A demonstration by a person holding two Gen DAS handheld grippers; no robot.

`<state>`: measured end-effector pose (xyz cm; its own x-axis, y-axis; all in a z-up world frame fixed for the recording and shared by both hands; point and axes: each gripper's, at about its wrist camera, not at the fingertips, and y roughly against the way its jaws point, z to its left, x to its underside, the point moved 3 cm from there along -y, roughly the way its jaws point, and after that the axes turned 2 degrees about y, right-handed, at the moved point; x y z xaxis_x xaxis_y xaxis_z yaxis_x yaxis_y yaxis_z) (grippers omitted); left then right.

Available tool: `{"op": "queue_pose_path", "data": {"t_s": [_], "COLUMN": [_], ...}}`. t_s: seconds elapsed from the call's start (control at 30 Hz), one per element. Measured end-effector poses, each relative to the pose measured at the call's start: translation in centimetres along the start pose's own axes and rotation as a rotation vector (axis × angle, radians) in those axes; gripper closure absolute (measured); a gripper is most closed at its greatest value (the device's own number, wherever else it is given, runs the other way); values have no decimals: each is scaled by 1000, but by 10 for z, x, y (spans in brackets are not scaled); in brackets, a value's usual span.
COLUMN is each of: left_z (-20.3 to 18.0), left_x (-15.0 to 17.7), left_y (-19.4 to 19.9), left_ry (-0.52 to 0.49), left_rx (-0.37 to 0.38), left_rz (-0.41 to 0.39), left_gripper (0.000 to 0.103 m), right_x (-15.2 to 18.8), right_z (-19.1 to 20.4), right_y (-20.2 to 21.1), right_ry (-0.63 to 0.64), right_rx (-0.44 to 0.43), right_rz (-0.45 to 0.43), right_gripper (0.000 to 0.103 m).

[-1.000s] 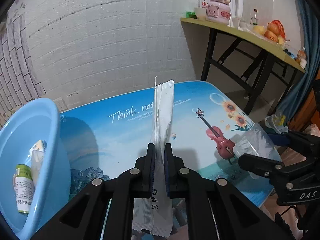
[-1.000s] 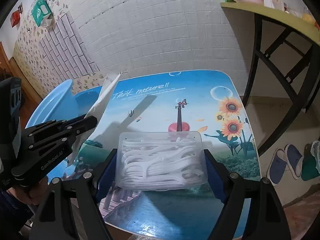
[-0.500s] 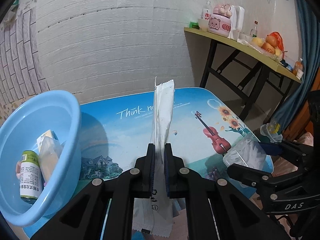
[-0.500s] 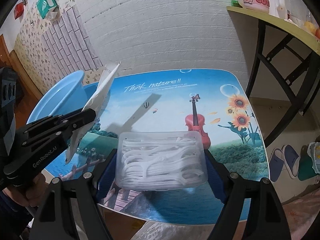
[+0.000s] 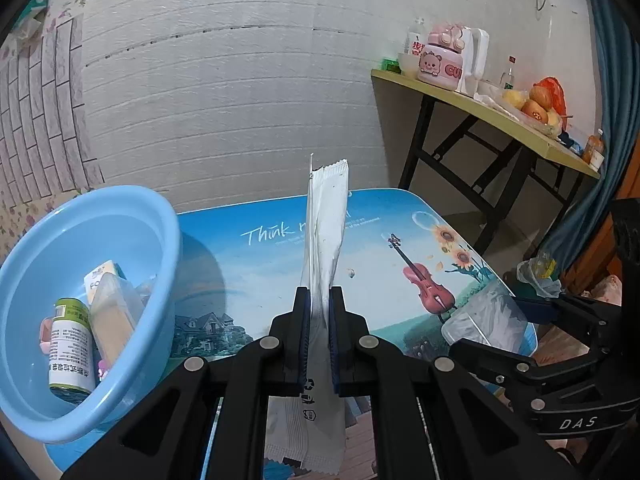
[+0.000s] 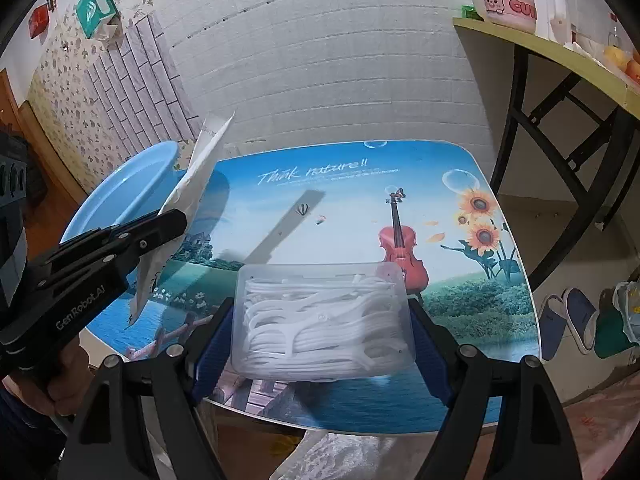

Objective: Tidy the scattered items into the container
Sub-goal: 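Grasp the long white packet by its end with the left gripper while the right gripper holds the floss box, then carry the white packet and floss box over the basin with both grippers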

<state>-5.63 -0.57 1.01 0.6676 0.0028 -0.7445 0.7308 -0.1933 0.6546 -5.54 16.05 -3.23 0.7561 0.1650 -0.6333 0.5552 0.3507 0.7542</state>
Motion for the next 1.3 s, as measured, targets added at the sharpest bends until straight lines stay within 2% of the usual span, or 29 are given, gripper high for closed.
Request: {"op": "queue_pose_path", "data": {"t_s": [0.7,0.83,0.93,1.1,1.3], "left_z": [6,14,32,76,122], "left_x": [-6,-13,-23,-34,-38], "left_y": [8,20,35,60,74], "left_ry": [5,15,41,92,144], "left_rx": [-5,-9,-37,-126,-208], "left_rz": [-21,-49,-81,-135,-151], "left_gripper": [95,95,95,95,95], "right_x": [-4,-13,-32,-61,-74], "right_z": [5,9,25,66,104], "right_y": [3,3,4,8,1], "right_ry": [7,-8,22,95,139], "right_rx": [-3,-18,-39,-96,-152], "right_rz": [-12,-22,-45,-103,-112], "right_gripper": [21,21,21,21,21]}}
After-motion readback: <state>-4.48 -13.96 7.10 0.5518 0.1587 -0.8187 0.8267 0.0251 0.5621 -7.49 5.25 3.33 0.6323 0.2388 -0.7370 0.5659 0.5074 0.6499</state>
